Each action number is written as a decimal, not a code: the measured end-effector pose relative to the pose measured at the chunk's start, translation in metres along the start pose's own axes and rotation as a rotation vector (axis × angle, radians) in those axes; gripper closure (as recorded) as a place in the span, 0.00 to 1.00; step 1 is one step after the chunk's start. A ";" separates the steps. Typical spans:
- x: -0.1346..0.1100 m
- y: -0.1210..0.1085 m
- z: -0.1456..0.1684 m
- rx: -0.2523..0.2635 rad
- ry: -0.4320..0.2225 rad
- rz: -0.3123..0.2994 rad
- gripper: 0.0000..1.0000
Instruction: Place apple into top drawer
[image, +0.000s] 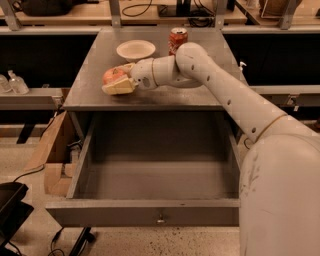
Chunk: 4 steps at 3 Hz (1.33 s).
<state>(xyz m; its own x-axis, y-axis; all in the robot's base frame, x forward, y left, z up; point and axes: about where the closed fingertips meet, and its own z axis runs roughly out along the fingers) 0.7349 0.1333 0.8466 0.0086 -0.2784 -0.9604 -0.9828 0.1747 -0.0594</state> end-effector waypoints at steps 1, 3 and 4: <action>-0.016 0.005 0.005 -0.025 -0.028 -0.034 0.73; -0.064 0.048 -0.028 -0.033 -0.016 -0.103 1.00; -0.053 0.127 -0.056 -0.073 0.090 -0.032 1.00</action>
Offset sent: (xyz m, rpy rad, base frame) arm -0.0447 0.0128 0.0563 -0.0032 -0.1182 0.1222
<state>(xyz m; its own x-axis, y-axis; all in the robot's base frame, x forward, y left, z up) 0.5993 0.1174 0.9057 0.0273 -0.3666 -0.9300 -0.9932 0.0955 -0.0668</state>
